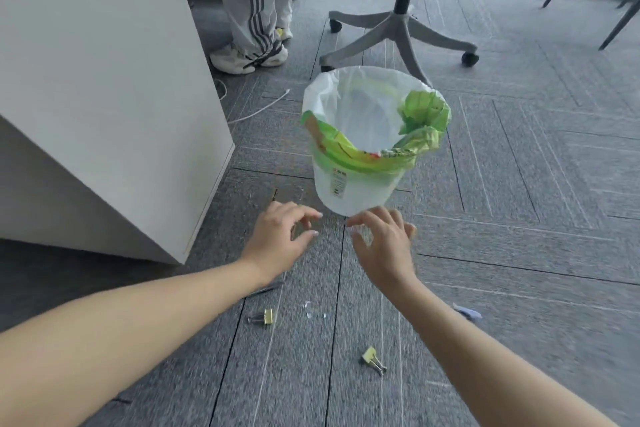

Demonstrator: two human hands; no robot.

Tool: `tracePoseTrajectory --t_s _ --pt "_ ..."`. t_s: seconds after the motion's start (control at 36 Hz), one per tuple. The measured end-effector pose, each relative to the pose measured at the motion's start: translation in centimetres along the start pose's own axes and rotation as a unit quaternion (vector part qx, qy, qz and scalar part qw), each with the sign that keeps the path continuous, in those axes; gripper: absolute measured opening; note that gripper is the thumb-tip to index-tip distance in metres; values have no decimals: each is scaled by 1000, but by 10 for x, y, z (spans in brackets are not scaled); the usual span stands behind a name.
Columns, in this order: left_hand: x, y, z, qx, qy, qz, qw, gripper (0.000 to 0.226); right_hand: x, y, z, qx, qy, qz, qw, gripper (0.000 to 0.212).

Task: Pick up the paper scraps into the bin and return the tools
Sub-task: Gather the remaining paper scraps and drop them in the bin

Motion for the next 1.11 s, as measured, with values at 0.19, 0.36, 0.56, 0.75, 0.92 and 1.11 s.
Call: tracePoseTrajectory --t_s 0.19,0.36,0.56,0.75,0.92,1.11 --pt "63 -47 -43 -62 114 -152 980 11 75 -68 38 87 -40 -185 978 15" --pt "97 -66 -57 -77 132 -233 960 16 98 -93 58 100 -67 -241 963 17" --pt "110 -65 -59 -61 150 -242 957 20 105 -96 68 125 -72 -233 962 15" --pt "122 -66 -57 -68 152 -256 952 23 113 -100 72 158 -52 -214 963 21" --pt "123 -65 -60 -80 136 -242 957 19 112 -105 81 172 -46 -198 964 18" --pt "123 -63 -65 -82 131 -235 960 16 113 -104 83 174 -50 -201 963 17"
Point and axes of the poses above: each hand's wrist, its own y-axis towards the middle knuckle, its own x-axis out of the palm, z = x × y, the point moved 6 cm from there along y, towards the middle knuckle, and after that the axes turned 11 degrees about y, right-handed, at the moved point
